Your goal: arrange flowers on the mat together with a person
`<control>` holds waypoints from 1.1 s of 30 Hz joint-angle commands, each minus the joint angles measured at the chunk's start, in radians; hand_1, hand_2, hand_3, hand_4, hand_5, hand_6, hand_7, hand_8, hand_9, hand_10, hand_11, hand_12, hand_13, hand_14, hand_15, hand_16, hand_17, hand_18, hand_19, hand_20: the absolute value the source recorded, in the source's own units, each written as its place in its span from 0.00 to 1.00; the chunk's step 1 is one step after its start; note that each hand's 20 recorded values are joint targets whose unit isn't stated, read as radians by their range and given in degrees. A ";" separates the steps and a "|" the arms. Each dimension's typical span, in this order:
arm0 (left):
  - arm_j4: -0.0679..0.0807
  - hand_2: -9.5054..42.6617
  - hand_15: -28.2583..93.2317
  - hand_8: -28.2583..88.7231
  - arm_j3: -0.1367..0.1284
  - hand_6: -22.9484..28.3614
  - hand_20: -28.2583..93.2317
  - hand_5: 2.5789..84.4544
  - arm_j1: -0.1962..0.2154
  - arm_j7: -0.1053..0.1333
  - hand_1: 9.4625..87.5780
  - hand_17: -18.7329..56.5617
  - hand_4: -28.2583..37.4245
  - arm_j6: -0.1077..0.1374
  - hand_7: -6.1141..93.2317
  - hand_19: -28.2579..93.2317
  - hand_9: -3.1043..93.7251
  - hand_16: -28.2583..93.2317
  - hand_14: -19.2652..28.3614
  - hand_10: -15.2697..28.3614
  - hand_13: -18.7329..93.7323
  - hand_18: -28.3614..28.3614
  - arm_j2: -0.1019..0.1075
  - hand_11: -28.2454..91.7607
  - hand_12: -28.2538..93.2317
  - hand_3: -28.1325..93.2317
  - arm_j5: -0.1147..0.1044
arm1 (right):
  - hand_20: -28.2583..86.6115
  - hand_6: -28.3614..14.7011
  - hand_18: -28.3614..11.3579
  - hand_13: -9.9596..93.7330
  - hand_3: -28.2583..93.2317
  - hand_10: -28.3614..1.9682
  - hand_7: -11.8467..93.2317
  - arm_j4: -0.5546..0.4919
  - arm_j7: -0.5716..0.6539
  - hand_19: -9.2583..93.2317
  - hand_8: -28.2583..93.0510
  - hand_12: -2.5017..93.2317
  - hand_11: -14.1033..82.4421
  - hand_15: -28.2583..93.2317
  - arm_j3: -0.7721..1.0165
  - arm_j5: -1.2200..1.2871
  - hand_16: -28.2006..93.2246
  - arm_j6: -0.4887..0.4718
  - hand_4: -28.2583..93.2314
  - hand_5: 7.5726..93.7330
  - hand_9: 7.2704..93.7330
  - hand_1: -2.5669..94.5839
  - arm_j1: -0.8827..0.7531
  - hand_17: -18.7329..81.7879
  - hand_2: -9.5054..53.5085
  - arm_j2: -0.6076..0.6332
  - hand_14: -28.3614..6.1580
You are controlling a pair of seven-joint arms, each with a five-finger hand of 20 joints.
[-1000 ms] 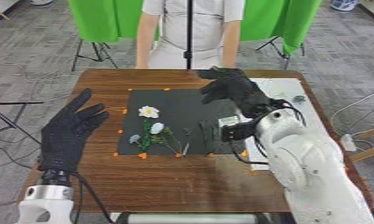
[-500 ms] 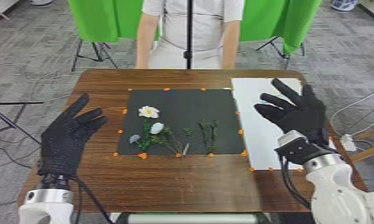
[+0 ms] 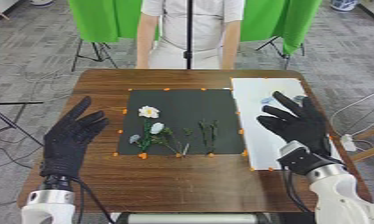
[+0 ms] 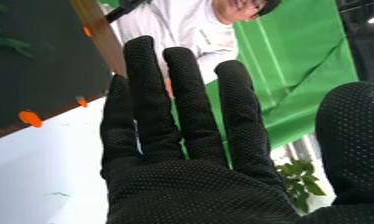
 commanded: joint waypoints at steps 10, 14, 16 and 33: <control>0.006 0.31 0.65 0.18 0.007 0.61 0.43 0.44 0.003 -0.009 0.16 0.19 0.05 0.014 0.13 0.70 0.46 0.18 0.97 0.81 0.45 0.94 0.001 0.44 0.33 0.87 -0.003 | 0.42 0.66 0.19 0.52 0.79 0.38 0.24 0.001 -0.004 0.56 0.13 0.17 0.33 0.59 0.000 0.002 0.32 -0.005 0.01 0.47 0.55 0.21 0.005 0.25 0.29 -0.016 0.28; 0.005 0.31 0.65 0.18 0.011 0.61 0.43 0.44 0.001 -0.005 0.16 0.19 0.06 0.021 0.14 0.70 0.46 0.18 0.97 0.82 0.45 0.94 0.004 0.44 0.33 0.87 -0.005 | 0.42 0.66 0.19 0.52 0.80 0.39 0.24 0.003 0.000 0.56 0.13 0.17 0.33 0.59 0.002 0.004 0.32 -0.009 0.01 0.47 0.55 0.21 0.004 0.25 0.29 -0.018 0.28; 0.006 0.31 0.65 0.18 0.011 0.61 0.43 0.44 -0.002 -0.010 0.16 0.19 0.06 0.016 0.14 0.70 0.46 0.18 0.97 0.82 0.45 0.94 0.003 0.45 0.33 0.87 -0.001 | 0.42 0.66 0.19 0.52 0.80 0.38 0.24 0.005 -0.006 0.56 0.13 0.17 0.33 0.60 -0.001 0.004 0.32 -0.005 0.01 0.47 0.55 0.21 0.006 0.25 0.29 -0.016 0.28; 0.008 0.31 0.66 0.18 0.024 0.62 0.43 0.44 -0.007 -0.009 0.17 0.18 0.07 0.014 0.14 0.69 0.45 0.18 0.97 0.82 0.44 0.94 0.009 0.45 0.34 0.87 -0.003 | 0.42 0.66 0.19 0.52 0.80 0.39 0.24 0.011 -0.006 0.56 0.12 0.17 0.33 0.60 -0.007 0.008 0.32 0.004 0.01 0.47 0.55 0.21 0.012 0.25 0.29 -0.009 0.29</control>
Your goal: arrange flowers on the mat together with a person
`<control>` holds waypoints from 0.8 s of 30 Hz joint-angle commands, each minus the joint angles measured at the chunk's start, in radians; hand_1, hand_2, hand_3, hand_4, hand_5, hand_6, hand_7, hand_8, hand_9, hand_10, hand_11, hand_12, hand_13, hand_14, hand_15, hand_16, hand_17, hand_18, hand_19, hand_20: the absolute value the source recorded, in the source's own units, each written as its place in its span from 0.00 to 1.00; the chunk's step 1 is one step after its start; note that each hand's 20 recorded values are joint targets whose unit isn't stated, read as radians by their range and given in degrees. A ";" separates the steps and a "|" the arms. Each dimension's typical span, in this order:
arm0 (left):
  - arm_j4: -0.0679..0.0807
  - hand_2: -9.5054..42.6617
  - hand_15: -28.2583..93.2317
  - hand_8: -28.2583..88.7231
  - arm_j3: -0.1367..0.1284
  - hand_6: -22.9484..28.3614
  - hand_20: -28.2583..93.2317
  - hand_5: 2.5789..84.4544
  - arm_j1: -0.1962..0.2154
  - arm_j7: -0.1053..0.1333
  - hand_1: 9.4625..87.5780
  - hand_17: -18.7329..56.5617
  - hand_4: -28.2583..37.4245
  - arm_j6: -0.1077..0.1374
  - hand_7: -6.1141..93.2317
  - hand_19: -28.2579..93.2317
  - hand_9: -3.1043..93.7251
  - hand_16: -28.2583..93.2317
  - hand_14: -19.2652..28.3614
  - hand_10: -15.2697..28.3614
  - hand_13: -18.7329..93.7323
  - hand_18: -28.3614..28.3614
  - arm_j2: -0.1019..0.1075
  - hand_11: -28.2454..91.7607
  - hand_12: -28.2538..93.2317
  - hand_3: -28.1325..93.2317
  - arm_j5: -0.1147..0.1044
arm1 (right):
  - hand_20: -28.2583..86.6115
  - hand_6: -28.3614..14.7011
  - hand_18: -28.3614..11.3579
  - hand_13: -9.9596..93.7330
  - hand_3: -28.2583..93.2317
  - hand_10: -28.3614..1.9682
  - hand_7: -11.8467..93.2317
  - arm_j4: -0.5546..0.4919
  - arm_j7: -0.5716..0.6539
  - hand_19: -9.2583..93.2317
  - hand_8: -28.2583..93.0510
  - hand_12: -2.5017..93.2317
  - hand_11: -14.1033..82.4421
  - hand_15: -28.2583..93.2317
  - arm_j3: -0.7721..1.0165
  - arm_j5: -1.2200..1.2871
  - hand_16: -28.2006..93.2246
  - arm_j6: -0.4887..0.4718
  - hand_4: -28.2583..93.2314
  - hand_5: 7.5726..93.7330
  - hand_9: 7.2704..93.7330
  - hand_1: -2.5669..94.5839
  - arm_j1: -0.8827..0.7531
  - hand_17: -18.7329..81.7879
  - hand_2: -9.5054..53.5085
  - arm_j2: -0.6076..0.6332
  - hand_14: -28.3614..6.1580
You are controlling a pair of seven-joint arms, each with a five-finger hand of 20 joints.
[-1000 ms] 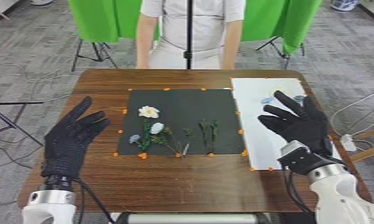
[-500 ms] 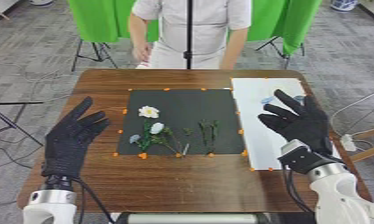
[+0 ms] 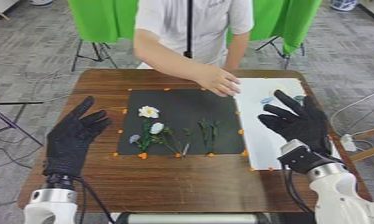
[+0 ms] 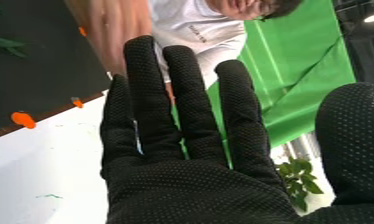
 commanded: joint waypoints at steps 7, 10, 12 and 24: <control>0.005 0.31 0.67 0.18 0.006 0.62 0.43 0.44 0.005 -0.014 0.17 0.18 0.07 0.001 0.14 0.69 0.45 0.18 0.97 0.82 0.44 0.94 -0.002 0.45 0.34 0.87 0.003 | 0.42 0.66 0.20 0.52 0.80 0.38 0.24 0.000 -0.002 0.56 0.12 0.17 0.33 0.60 -0.009 0.003 0.32 0.016 0.01 0.47 0.55 0.21 -0.004 0.25 0.29 -0.001 0.29; 0.002 0.31 0.67 0.18 0.006 0.62 0.43 0.44 0.009 -0.011 0.17 0.18 0.07 0.003 0.14 0.69 0.45 0.18 0.97 0.82 0.44 0.94 0.000 0.45 0.33 0.87 0.000 | 0.42 0.66 0.20 0.52 0.80 0.38 0.24 0.001 -0.001 0.56 0.12 0.17 0.33 0.60 -0.009 0.004 0.32 0.016 0.01 0.47 0.55 0.22 -0.005 0.25 0.29 0.000 0.29; 0.002 0.31 0.67 0.18 0.005 0.62 0.43 0.44 0.007 -0.018 0.17 0.18 0.07 -0.002 0.14 0.69 0.45 0.18 0.97 0.82 0.44 0.94 -0.004 0.45 0.33 0.87 0.004 | 0.42 0.66 0.20 0.52 0.80 0.38 0.24 -0.001 0.000 0.56 0.12 0.17 0.33 0.60 -0.009 0.001 0.32 0.019 0.01 0.47 0.55 0.22 -0.005 0.25 0.29 0.001 0.29; 0.004 0.31 0.68 0.18 -0.003 0.62 0.43 0.44 0.001 -0.039 0.17 0.18 0.07 -0.019 0.14 0.69 0.45 0.18 0.97 0.82 0.43 0.94 -0.015 0.45 0.33 0.87 0.012 | 0.42 0.66 0.20 0.52 0.80 0.39 0.24 -0.001 0.023 0.56 0.12 0.17 0.33 0.60 -0.010 -0.031 0.32 0.031 0.01 0.47 0.55 0.22 -0.008 0.25 0.29 0.003 0.29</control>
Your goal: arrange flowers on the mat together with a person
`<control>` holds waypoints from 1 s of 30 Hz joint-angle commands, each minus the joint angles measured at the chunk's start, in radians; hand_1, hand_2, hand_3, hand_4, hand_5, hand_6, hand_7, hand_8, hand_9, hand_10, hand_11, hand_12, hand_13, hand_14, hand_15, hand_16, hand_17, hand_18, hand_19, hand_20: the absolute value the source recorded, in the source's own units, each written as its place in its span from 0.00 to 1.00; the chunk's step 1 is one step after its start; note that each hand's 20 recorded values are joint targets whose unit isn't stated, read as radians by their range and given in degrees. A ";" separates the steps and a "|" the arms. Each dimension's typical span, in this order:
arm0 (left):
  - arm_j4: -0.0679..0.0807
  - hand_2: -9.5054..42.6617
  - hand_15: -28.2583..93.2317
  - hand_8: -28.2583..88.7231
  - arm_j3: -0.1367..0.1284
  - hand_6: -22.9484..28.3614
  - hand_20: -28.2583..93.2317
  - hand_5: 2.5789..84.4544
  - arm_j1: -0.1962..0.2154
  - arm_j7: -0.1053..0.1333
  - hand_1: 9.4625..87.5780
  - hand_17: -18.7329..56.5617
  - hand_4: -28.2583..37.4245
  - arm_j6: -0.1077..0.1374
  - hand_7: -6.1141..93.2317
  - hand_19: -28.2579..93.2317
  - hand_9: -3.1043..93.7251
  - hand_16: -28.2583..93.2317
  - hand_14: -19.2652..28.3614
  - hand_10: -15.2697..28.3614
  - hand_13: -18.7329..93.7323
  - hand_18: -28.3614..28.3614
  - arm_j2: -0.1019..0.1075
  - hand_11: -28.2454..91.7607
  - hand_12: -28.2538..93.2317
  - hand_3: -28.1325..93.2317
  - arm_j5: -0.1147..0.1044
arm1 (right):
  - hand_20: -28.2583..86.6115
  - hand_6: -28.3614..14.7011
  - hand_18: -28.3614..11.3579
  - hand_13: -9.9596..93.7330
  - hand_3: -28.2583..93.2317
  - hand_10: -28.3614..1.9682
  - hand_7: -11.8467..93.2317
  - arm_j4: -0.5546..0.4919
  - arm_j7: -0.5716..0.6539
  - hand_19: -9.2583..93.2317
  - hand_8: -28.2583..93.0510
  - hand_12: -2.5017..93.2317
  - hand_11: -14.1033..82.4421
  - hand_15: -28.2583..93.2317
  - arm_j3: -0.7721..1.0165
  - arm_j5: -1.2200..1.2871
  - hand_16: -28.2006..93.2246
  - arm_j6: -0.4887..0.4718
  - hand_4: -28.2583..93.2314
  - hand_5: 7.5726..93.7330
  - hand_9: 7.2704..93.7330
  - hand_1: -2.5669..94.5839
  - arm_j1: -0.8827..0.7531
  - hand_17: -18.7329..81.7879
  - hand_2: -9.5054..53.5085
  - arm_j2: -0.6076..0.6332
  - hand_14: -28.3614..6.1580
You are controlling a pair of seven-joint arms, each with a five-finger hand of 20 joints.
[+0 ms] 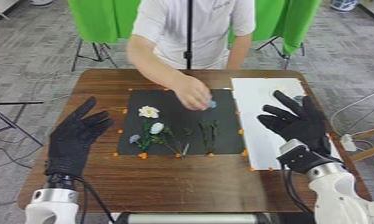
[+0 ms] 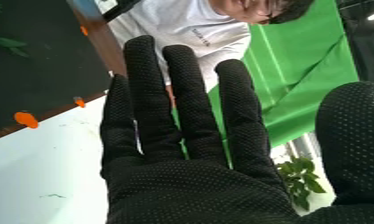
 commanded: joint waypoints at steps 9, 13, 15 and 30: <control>0.006 0.31 0.68 0.18 0.005 0.62 0.43 0.44 0.002 -0.001 0.17 0.18 0.07 -0.003 0.14 0.69 0.45 0.18 0.97 0.82 0.43 0.94 0.001 0.45 0.33 0.87 -0.002 | 0.42 0.66 0.19 0.52 0.80 0.39 0.24 0.003 0.015 0.56 0.12 0.17 0.34 0.60 -0.003 -0.042 0.32 0.009 0.01 0.47 0.56 0.22 -0.004 0.25 0.29 0.000 0.29; 0.005 0.30 0.68 0.18 0.006 0.62 0.43 0.44 0.004 0.008 0.17 0.18 0.08 0.005 0.14 0.69 0.45 0.18 0.97 0.82 0.43 0.94 0.009 0.45 0.33 0.87 -0.006 | 0.42 0.66 0.19 0.52 0.80 0.39 0.24 0.000 0.010 0.56 0.12 0.17 0.34 0.61 -0.002 -0.069 0.32 0.020 0.01 0.47 0.56 0.22 -0.006 0.25 0.28 0.004 0.29; 0.005 0.30 0.68 0.18 0.005 0.62 0.43 0.44 0.004 0.006 0.17 0.18 0.08 0.004 0.14 0.69 0.45 0.18 0.97 0.82 0.43 0.94 0.007 0.45 0.33 0.87 -0.006 | 0.42 0.66 0.19 0.52 0.80 0.39 0.24 0.000 0.015 0.56 0.12 0.17 0.34 0.61 -0.002 -0.077 0.32 0.028 0.01 0.47 0.56 0.22 -0.001 0.25 0.28 0.007 0.29; 0.001 0.31 0.68 0.18 0.009 0.62 0.43 0.44 0.002 0.014 0.17 0.18 0.07 0.011 0.14 0.69 0.45 0.18 0.97 0.82 0.43 0.94 0.016 0.45 0.33 0.87 -0.007 | 0.43 0.66 0.17 0.55 0.81 0.36 0.24 -0.006 0.076 0.59 0.12 0.18 0.36 0.65 0.003 -0.305 0.32 0.175 0.02 0.47 0.58 0.22 0.039 0.27 0.26 0.109 0.28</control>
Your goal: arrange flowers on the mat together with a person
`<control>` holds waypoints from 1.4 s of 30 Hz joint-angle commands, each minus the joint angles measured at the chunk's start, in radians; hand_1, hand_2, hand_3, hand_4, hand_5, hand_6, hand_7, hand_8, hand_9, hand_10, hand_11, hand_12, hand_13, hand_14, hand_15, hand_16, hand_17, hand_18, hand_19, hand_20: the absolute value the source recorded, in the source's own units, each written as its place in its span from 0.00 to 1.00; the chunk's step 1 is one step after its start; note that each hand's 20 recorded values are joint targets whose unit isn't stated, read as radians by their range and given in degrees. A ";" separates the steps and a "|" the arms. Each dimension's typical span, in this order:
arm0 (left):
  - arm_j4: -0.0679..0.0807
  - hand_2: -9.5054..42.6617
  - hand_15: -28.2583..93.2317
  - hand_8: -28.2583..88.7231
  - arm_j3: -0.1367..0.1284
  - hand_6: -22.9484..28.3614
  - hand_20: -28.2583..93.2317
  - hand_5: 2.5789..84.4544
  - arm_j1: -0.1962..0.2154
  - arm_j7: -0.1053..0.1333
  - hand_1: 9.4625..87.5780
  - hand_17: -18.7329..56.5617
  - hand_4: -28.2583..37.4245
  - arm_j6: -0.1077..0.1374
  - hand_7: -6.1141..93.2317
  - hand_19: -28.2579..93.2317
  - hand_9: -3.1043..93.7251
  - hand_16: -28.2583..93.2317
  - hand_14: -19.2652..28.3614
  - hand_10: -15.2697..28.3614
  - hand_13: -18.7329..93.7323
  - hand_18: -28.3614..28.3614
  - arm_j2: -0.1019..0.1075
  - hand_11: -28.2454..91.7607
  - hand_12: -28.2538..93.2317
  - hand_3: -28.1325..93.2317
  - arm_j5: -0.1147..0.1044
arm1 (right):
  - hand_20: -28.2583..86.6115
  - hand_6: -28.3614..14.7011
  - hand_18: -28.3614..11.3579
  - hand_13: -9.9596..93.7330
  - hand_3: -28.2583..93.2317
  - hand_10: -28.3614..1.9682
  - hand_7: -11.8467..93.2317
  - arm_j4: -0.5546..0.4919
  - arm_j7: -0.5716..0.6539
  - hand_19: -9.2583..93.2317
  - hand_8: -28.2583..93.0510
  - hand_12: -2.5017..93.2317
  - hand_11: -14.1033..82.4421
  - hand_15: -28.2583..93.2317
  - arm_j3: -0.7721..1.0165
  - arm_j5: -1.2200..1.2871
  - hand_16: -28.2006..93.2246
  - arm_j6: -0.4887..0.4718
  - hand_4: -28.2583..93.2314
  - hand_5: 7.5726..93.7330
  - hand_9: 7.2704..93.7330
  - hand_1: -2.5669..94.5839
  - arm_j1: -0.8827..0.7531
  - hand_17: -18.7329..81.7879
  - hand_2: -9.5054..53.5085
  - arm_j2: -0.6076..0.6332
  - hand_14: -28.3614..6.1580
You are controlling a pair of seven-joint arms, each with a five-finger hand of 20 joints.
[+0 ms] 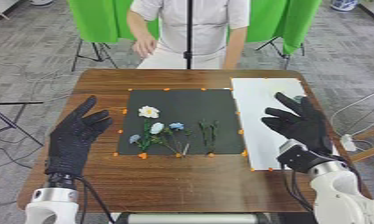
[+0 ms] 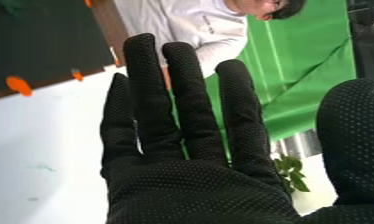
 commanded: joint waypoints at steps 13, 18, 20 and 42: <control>-0.013 0.31 0.71 0.18 -0.008 0.62 0.48 0.44 0.015 -0.003 0.18 0.23 0.08 0.019 0.14 0.77 0.45 0.18 1.00 0.82 0.44 0.95 0.007 0.45 0.33 0.86 -0.003 | 0.43 0.65 0.11 0.64 0.81 0.36 0.25 0.174 0.579 0.67 0.13 0.19 0.43 0.71 -0.237 -0.797 0.31 0.286 0.03 0.47 0.64 0.26 0.422 0.33 0.21 0.378 0.33; -0.013 0.31 0.71 0.18 -0.008 0.62 0.48 0.44 0.012 -0.009 0.17 0.22 0.08 0.016 0.14 0.74 0.45 0.17 0.99 0.82 0.44 0.94 0.005 0.45 0.34 0.86 0.000 | 0.42 0.64 0.09 0.65 0.80 0.35 0.24 0.277 0.693 0.70 0.13 0.18 0.43 0.71 -0.355 -0.942 0.31 0.234 0.04 0.46 0.65 0.28 0.568 0.34 0.20 0.443 0.32; -0.013 0.31 0.71 0.18 -0.005 0.62 0.48 0.44 0.015 -0.004 0.17 0.21 0.08 0.019 0.14 0.73 0.45 0.17 0.99 0.82 0.44 0.94 0.007 0.45 0.34 0.86 -0.001 | 0.42 0.64 0.08 0.66 0.80 0.35 0.24 0.318 0.709 0.70 0.13 0.18 0.43 0.71 -0.392 -1.001 0.31 0.198 0.04 0.46 0.66 0.29 0.613 0.34 0.20 0.455 0.32; -0.012 0.31 0.71 0.18 0.004 0.62 0.47 0.44 0.003 0.019 0.17 0.20 0.08 0.018 0.14 0.71 0.45 0.17 0.99 0.82 0.43 0.94 0.027 0.45 0.33 0.87 -0.011 | 0.38 0.67 0.00 0.66 0.79 0.30 0.21 0.727 0.783 0.69 0.14 0.17 0.38 0.69 -0.776 -1.018 0.31 -0.208 0.03 0.35 0.63 0.31 1.062 0.35 0.13 0.533 0.32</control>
